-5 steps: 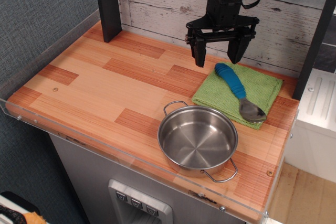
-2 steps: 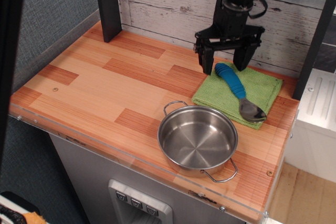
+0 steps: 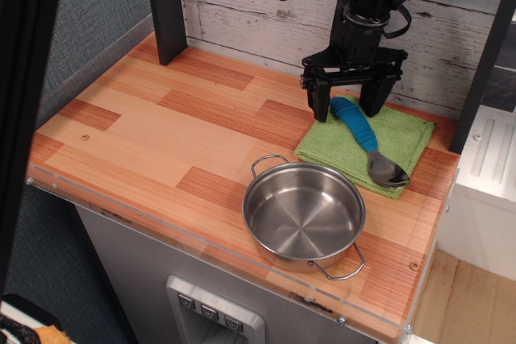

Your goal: Place the blue spoon on the front left corner of the table

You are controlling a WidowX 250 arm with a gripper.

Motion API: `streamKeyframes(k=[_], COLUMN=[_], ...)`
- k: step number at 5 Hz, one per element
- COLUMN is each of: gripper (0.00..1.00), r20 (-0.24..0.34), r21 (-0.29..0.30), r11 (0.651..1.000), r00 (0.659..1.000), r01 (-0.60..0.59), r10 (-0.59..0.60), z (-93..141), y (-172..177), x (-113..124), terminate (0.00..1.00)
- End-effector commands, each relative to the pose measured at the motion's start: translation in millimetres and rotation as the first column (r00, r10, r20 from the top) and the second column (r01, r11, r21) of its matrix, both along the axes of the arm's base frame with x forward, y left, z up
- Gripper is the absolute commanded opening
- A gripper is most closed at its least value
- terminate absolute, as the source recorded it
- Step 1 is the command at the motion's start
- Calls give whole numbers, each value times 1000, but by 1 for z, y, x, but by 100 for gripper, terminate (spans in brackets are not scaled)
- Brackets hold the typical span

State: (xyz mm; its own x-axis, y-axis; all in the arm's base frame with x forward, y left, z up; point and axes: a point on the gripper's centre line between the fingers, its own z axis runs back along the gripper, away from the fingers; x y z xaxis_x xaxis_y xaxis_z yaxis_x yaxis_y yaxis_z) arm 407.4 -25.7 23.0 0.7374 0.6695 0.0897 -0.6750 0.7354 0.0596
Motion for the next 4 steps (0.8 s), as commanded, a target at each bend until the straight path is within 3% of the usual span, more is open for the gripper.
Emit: streamKeyframes(k=[1,2,4], gripper=[100,0,0], r20=[59,60,76], r21=[2,-3,-10], r11=[1000,1000,1000], r00=[998,998,997], r01=[-2,-8,-10], r10=[2,8,11], z=[17,17,26], y=[1,4,2], x=[9,10,9], terminate=[0,0,0])
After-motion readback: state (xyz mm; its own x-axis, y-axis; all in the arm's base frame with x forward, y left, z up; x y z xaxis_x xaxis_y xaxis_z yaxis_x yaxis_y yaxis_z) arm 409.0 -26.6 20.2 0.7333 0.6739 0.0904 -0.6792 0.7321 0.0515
